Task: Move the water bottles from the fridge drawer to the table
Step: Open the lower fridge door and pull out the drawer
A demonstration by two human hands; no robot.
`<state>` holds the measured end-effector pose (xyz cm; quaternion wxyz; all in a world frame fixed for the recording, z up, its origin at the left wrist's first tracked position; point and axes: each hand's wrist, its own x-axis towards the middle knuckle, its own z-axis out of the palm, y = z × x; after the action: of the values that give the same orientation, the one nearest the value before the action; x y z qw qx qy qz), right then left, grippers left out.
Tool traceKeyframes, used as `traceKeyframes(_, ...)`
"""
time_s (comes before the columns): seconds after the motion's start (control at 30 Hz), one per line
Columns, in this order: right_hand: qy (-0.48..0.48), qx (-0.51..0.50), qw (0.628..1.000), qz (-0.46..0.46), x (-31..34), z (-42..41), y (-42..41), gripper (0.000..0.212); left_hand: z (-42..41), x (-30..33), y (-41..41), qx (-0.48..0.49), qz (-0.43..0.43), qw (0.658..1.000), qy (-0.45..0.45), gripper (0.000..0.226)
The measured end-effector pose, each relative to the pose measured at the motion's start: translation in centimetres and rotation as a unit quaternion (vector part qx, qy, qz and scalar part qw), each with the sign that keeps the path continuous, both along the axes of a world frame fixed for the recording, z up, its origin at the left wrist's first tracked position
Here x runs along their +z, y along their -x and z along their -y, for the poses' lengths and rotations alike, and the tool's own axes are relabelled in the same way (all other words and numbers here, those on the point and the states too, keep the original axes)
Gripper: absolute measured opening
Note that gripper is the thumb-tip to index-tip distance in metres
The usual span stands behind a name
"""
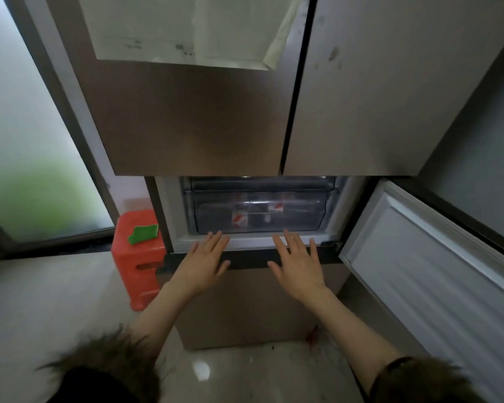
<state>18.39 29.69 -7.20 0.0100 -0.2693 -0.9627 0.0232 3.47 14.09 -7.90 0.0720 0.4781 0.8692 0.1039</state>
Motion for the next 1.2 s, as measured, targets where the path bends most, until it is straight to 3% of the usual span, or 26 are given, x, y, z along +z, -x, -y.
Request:
traceKeyframes(0.2, 0.056, 0.005, 0.998, 0.016, -2.3, -4.5, 6.0, 0.062, -3.6, -2.0, 5.0, 0.024, 0.115, 0.992, -0.037, 0.067)
traceKeyframes(0.3, 0.232, -0.046, 0.969, -0.078, -3.5, -6.5, 8.5, 0.057, -5.6, -2.5, 6.8, 0.079, 0.215, 0.969, -0.089, 0.063)
traceKeyframes(0.37, 0.373, -0.113, 0.908, -0.152, -3.2, -7.4, 10.1, 0.048, -6.9, -2.8, 7.7, 0.109, 0.280, 0.946, -0.120, 0.060)
traceKeyframes(0.4, 0.444, -0.162, 0.860, -0.190, -2.9, -7.9, 10.9, 0.040, -7.5, -3.0, 8.1, 0.132, 0.313, 0.930, -0.139, 0.058)
traceKeyframes(0.47, 0.595, -0.269, 0.702, -0.285, -2.6, -9.2, 12.1, 0.027, -8.7, -3.6, 9.1, 0.206, 0.384, 0.879, -0.193, 0.054)
traceKeyframes(0.53, 0.714, -0.314, 0.507, -0.366, -2.9, -10.7, 12.8, 0.019, -9.8, -3.9, 10.1, 0.282, 0.506, 0.759, -0.298, 0.051)
traceKeyframes(0.6, 0.773, -0.319, 0.366, -0.409, -3.4, -11.9, 13.2, 0.028, -10.6, -3.8, 10.9, 0.309, 0.612, 0.606, -0.403, 0.048)
traceKeyframes(0.67, 0.795, -0.311, 0.289, -0.433, -3.6, -12.8, 13.6, 0.045, -10.9, -3.5, 11.5, 0.306, 0.666, 0.492, -0.470, 0.046)
traceKeyframes(0.77, 0.800, -0.302, 0.204, -0.477, -3.4, -13.8, 13.9, 0.053, -11.1, -3.2, 12.3, 0.293, 0.704, 0.378, -0.525, 0.046)
traceKeyframes(0.87, 0.800, -0.298, 0.160, -0.495, -3.5, -14.3, 13.8, 0.058, -11.2, -3.4, 12.3, 0.309, 0.719, 0.287, -0.553, 0.042)
traceKeyframes(0.97, 0.803, -0.295, 0.152, -0.495, -3.5, -14.1, 13.6, 0.059, -11.4, -3.2, 11.9, 0.309, 0.726, 0.229, -0.570, 0.045)
traceKeyframes(1.07, 0.802, -0.303, 0.158, -0.491, -3.4, -14.0, 13.3, 0.059, -11.3, -2.8, 11.7, 0.295, 0.735, 0.209, -0.574, 0.047)
traceKeyframes(1.2, 0.806, -0.301, 0.176, -0.479, -3.0, -14.1, 13.0, 0.060, -11.2, -2.5, 11.6, 0.299, 0.729, 0.224, -0.574, 0.048)
